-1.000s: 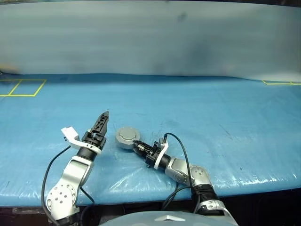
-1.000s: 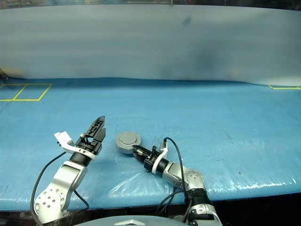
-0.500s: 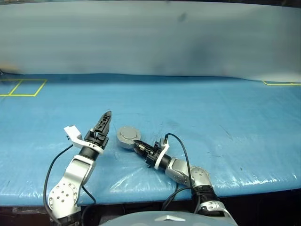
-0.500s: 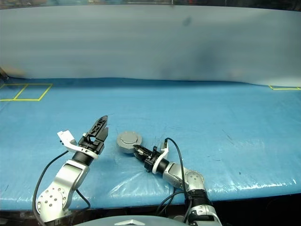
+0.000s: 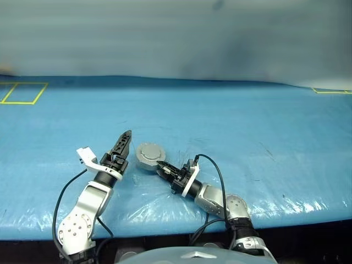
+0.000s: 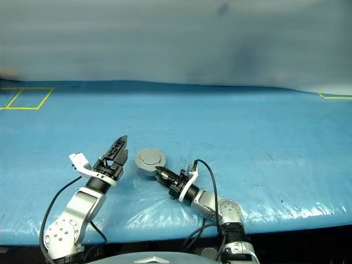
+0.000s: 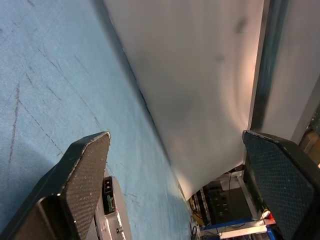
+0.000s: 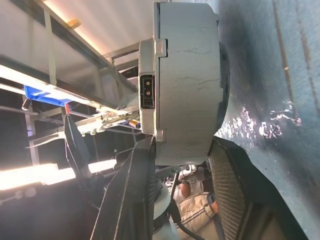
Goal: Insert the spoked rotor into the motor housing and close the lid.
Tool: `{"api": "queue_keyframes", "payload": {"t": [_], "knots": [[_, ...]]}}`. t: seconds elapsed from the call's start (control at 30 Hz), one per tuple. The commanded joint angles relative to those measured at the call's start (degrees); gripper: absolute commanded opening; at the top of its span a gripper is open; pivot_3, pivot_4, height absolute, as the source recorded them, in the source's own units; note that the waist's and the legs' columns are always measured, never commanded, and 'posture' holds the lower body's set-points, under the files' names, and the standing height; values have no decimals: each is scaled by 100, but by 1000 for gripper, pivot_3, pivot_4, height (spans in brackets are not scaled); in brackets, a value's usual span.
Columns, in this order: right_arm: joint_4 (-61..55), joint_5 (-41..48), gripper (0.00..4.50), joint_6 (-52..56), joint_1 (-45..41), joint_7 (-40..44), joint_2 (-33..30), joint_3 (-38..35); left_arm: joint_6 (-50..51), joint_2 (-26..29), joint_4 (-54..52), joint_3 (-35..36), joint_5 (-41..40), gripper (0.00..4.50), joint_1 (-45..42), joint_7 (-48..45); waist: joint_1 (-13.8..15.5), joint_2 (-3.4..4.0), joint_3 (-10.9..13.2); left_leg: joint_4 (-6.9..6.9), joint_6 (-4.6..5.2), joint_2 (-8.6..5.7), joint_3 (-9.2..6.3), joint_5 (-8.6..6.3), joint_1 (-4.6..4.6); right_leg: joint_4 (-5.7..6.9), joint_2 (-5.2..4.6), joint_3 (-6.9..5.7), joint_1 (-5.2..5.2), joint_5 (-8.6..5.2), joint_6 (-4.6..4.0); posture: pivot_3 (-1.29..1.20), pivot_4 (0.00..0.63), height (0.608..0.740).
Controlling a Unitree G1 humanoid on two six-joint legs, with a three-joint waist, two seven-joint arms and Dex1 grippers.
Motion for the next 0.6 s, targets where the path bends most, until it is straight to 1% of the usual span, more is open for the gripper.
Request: {"api": "queue_keyframes", "payload": {"t": [0.03,0.27,0.37,0.47,0.5,0.53,0.57,0.6], "knots": [[-2664,-831,1248,-998,-2128,-1216,-399,-392,-26,-19,-191,-43,-64,4500,-6,-54,7,-8,26,0,-1,0,0,-1,0,-1,0,0,0,0,0,0,0,740],[-2698,-962,1248,-1011,-2121,-1162,-440,-349,-57,-46,-205,-43,-57,4500,-11,-62,14,-7,83,0,-12,0,0,-11,-14,-7,-2,0,-16,0,0,0,0,740],[-2705,-1064,1248,-1032,-2128,-1136,-459,-316,-64,-55,-210,-41,-59,4500,-6,-60,16,-8,87,2,-3,0,0,-5,-50,-7,-1,0,-51,0,0,0,0,740],[-2696,-1114,1248,-1065,-2123,-1108,-441,-303,-70,-63,-216,-39,-62,4500,3,-54,26,-8,93,1,3,-1,0,-5,-55,-7,-1,0,-54,0,0,0,0,740],[-2699,-1119,1248,-1073,-2118,-1103,-437,-302,-71,-65,-218,-38,-60,4500,7,-53,24,48,-75,0,3,0,0,-6,-55,-7,-1,0,-55,0,0,0,0,740],[-2700,-1120,1248,-1082,-2117,-1097,-434,-303,-74,-68,-218,-38,-59,4500,8,-53,28,88,-185,-4,5,-1,-1,-5,-104,-19,4,1,-66,3,2,0,0,740],[-2701,-1123,1248,-1093,-2117,-1090,-434,-302,-80,-71,-216,-39,-48,4500,8,-58,38,94,-238,2,15,-10,-1,-21,-79,-9,-5,0,-53,18,19,0,0,740],[-2705,-1125,1248,-1105,-2119,-1082,-435,-302,-89,-76,-219,-40,-34,4500,10,-65,47,121,-278,10,14,-14,0,-42,-52,-7,-6,1,-38,-14,27,0,0,740]]}}
